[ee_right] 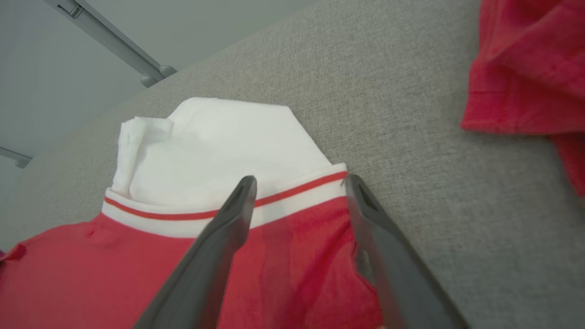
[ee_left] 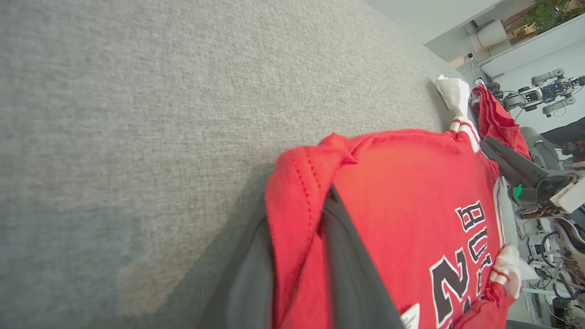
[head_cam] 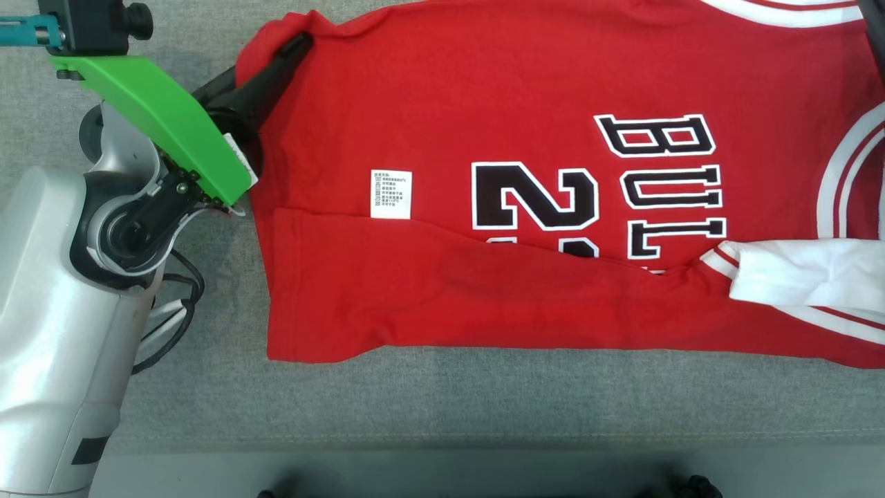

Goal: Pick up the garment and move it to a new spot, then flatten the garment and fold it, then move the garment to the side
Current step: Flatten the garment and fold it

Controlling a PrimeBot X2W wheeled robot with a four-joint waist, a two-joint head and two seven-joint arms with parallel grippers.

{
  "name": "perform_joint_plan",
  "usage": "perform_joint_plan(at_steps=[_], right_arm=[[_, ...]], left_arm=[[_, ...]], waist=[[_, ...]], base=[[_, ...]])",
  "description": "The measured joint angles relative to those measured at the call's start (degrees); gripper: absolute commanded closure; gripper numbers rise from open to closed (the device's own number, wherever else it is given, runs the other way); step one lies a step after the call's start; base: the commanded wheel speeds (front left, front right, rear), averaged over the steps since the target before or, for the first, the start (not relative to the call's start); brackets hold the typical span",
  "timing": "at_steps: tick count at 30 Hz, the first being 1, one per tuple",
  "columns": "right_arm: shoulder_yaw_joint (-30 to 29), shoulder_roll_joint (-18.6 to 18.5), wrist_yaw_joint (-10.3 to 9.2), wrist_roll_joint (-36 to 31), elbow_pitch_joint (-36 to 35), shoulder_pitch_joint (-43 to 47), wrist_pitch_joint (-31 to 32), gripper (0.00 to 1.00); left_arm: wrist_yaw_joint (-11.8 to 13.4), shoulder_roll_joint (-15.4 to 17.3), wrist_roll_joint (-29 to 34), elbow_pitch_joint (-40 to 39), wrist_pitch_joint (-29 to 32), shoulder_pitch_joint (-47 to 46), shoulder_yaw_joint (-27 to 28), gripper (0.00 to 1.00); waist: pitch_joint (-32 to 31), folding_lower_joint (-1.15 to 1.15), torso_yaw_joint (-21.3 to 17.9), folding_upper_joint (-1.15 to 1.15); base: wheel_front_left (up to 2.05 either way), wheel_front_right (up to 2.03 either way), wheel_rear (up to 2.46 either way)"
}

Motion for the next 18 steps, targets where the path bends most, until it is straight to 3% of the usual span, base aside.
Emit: perform_joint_plan(at_steps=[18], right_arm=[[0.05, -1.25, 0.83, -0.04, 1.40, 0.06, -0.35, 0.00]], left_arm=[[-0.63, 0.09, 0.05, -1.13, -1.43, 0.32, -2.53, 1.00]], waist=[[-0.25, 0.00, 0.40, 0.00]], base=[[0.00, 0.00, 0.00]])
